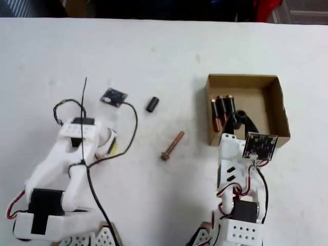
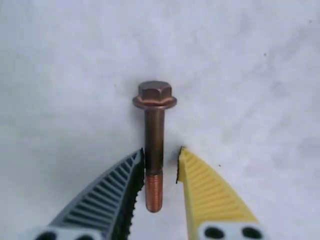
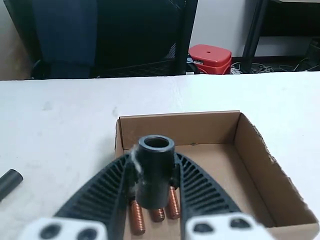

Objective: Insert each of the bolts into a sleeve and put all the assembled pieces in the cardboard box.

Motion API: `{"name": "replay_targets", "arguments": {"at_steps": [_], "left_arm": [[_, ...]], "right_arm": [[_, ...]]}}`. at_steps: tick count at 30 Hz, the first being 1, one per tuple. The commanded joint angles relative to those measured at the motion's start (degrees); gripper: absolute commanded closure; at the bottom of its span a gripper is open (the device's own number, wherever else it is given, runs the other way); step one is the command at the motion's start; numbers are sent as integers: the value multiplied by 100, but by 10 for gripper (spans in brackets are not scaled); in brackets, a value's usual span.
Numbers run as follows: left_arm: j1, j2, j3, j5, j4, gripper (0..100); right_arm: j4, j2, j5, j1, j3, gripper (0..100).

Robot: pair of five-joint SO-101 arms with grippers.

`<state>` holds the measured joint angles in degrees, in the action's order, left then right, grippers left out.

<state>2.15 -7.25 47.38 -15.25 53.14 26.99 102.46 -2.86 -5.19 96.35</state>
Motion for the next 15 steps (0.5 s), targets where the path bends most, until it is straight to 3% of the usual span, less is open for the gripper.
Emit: {"name": "replay_targets", "arguments": {"at_steps": [1, 5, 15], "left_arm": [[-4, -110, -712, 26, 659, 853], [-13, -101, -1196, 26, 1037, 853], [-13, 75, -1389, 18, 1011, 853]], "right_arm": [[13, 57, 18, 22, 53, 981], [13, 57, 18, 22, 53, 981], [4, 57, 18, 22, 53, 981]]}}
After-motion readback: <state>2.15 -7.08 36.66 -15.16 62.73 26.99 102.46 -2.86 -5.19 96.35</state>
